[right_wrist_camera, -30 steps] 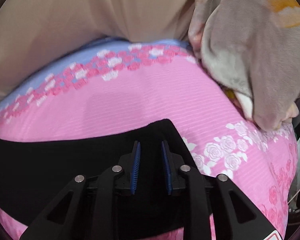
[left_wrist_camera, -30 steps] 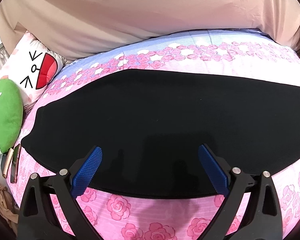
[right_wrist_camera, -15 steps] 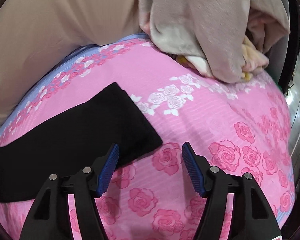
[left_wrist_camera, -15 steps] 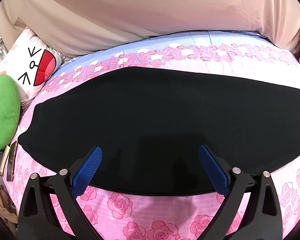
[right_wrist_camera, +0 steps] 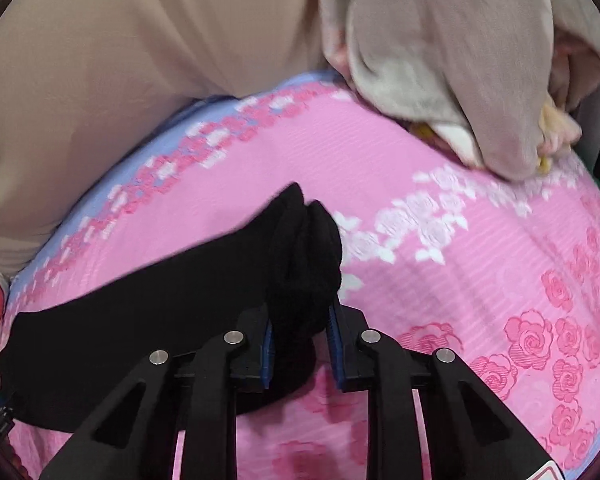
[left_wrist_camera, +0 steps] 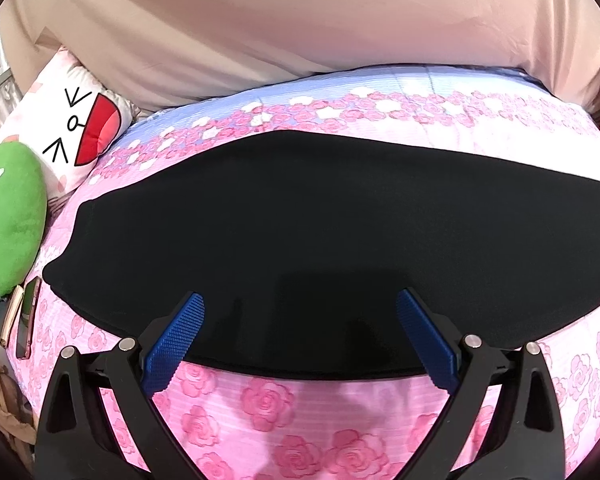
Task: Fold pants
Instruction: 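Grasp the black pants leg end with the right tool and lift it, then fold the held leg end over the pants with the right tool, then release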
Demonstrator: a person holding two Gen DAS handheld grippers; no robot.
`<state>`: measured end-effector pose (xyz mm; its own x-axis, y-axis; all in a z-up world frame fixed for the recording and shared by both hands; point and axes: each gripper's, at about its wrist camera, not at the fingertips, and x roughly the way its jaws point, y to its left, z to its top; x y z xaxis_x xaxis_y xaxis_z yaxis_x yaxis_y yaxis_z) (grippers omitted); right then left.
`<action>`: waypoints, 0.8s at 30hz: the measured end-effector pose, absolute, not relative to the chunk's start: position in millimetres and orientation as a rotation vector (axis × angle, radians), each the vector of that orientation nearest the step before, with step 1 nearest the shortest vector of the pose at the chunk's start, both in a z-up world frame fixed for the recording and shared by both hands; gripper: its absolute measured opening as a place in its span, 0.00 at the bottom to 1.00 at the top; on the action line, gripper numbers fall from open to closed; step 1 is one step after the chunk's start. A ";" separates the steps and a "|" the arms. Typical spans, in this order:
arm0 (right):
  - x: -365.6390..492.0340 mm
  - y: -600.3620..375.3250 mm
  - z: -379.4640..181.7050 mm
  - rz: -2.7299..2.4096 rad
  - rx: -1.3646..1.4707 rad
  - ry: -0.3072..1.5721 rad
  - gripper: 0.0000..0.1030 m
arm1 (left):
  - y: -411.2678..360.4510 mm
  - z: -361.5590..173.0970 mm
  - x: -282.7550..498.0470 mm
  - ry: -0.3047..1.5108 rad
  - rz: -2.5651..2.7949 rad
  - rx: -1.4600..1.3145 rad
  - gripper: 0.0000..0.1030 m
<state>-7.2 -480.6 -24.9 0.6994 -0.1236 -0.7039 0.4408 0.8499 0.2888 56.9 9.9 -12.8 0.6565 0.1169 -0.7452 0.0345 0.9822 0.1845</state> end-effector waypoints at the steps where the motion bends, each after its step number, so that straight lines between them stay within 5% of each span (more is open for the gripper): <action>1: -7.1 -473.5 -15.5 -0.310 0.466 0.715 0.20 | 15.0 -12.2 57.3 0.855 0.049 0.181 0.92; 14: 42.7 -249.9 125.3 0.056 0.190 0.532 0.20 | 96.5 -8.6 62.6 0.839 0.107 0.079 0.92; 24: 108.9 -58.3 43.2 0.311 0.005 0.752 0.21 | 165.5 -7.2 57.0 0.830 0.162 0.033 0.92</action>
